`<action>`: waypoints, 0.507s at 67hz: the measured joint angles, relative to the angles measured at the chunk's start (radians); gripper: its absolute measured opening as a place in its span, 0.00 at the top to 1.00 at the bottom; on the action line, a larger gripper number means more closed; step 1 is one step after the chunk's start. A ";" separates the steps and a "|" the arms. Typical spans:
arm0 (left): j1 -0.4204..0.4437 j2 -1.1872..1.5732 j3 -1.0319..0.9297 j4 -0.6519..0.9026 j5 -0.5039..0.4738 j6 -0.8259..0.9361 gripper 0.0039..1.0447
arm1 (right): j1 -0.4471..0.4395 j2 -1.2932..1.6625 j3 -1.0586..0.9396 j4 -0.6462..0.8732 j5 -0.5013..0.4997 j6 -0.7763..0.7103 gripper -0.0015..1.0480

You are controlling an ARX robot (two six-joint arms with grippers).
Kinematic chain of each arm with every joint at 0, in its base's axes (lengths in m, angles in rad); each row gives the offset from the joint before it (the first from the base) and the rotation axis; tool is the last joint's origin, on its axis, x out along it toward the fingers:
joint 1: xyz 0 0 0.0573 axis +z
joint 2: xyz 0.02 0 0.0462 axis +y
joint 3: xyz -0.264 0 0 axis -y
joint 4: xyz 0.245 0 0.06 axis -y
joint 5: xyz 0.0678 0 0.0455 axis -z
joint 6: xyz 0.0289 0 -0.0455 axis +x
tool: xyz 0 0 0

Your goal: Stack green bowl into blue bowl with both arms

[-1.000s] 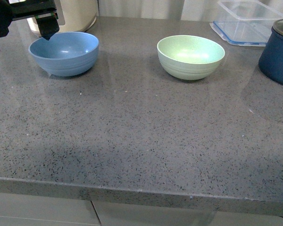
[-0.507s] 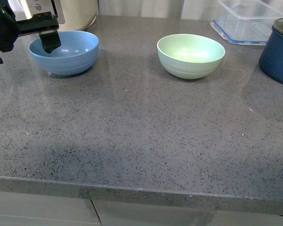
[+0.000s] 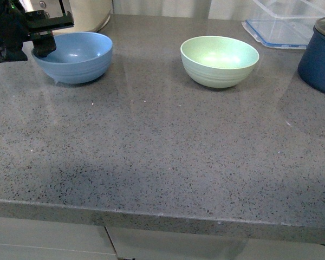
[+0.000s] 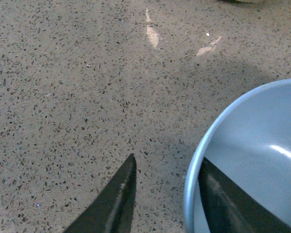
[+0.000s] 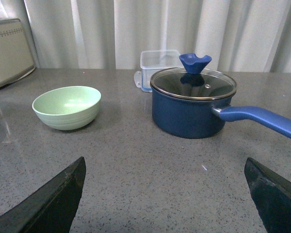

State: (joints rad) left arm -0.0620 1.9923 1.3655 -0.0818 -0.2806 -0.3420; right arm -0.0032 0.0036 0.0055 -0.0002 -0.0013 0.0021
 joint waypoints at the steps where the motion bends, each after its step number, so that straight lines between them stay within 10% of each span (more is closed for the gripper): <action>1: 0.000 0.000 0.000 -0.001 0.000 0.000 0.71 | 0.000 0.000 0.000 0.000 0.000 0.000 0.10; 12: -0.003 -0.003 0.008 -0.029 0.007 -0.018 0.97 | 0.000 0.000 0.000 0.000 0.000 0.000 0.10; 34: -0.035 -0.015 0.047 -0.069 -0.003 -0.023 0.97 | 0.000 0.000 0.000 0.000 0.000 0.000 0.10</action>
State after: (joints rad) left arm -0.0967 1.9770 1.4128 -0.1505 -0.2840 -0.3653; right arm -0.0032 0.0036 0.0055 -0.0002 -0.0013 0.0021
